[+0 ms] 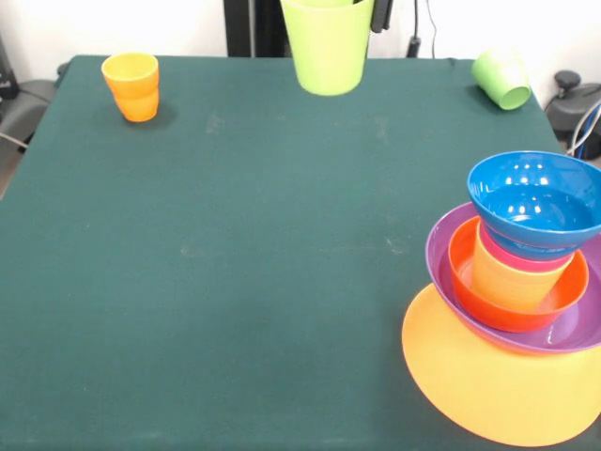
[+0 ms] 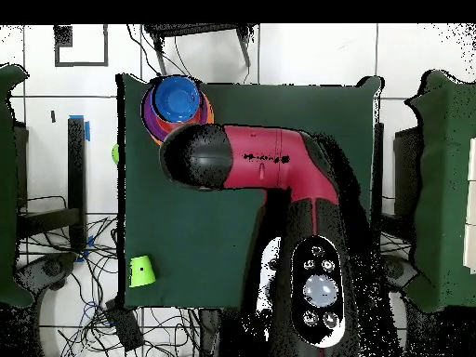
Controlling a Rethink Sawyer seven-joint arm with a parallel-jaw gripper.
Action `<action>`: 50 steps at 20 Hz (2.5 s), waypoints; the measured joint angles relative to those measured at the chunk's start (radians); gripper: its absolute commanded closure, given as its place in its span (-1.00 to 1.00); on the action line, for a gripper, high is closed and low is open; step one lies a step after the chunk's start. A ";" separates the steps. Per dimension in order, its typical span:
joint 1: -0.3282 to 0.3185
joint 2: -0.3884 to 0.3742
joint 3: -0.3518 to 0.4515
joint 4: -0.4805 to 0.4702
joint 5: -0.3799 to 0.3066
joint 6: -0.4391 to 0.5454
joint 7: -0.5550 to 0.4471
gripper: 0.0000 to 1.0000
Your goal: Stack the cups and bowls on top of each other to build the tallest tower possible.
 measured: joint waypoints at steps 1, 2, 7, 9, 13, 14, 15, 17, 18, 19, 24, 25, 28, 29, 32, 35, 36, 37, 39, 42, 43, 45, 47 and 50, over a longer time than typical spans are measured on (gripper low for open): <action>0.000 0.000 0.000 0.000 -0.001 0.000 0.000 1.00; 0.000 -0.001 -0.001 0.000 -0.001 0.001 0.000 1.00; 0.012 0.011 -0.013 -0.040 -0.005 0.033 0.000 1.00; 0.037 0.038 -0.023 -0.101 -0.005 0.061 0.000 1.00; 0.079 0.088 -0.034 -0.194 -0.003 0.098 0.003 1.00; 0.084 0.094 -0.035 -0.204 -0.003 0.101 0.004 1.00; 0.096 0.108 -0.037 -0.227 -0.001 0.107 0.008 1.00; 0.128 0.144 -0.041 -0.283 0.007 0.118 0.020 1.00; 0.142 0.159 -0.044 -0.305 0.009 0.121 0.028 1.00; 0.150 0.166 -0.045 -0.314 0.011 0.122 0.033 1.00; 0.201 0.217 -0.058 -0.376 0.016 0.129 0.081 1.00; 0.211 0.227 -0.061 -0.386 0.016 0.131 0.092 1.00; 0.230 0.246 -0.067 -0.404 0.019 0.138 0.114 1.00; 0.239 0.254 -0.073 -0.407 0.020 0.139 0.124 1.00; 0.260 0.267 -0.091 -0.407 0.021 0.139 0.149 1.00; 0.283 0.280 -0.119 -0.407 0.023 0.139 0.180 1.00; 0.286 0.281 -0.122 -0.407 0.024 0.139 0.185 1.00; 0.291 0.284 -0.128 -0.407 0.026 0.139 0.195 1.00; 0.299 0.288 -0.138 -0.407 0.031 0.138 0.210 1.00; 0.312 0.292 -0.153 -0.407 0.042 0.138 0.230 1.00; 0.316 0.293 -0.158 -0.407 0.046 0.138 0.236 1.00; 0.331 0.295 -0.172 -0.407 0.060 0.139 0.253 1.00; 0.342 0.296 -0.178 -0.407 0.072 0.141 0.262 1.00; 0.350 0.300 -0.182 -0.414 0.089 0.156 0.265 1.00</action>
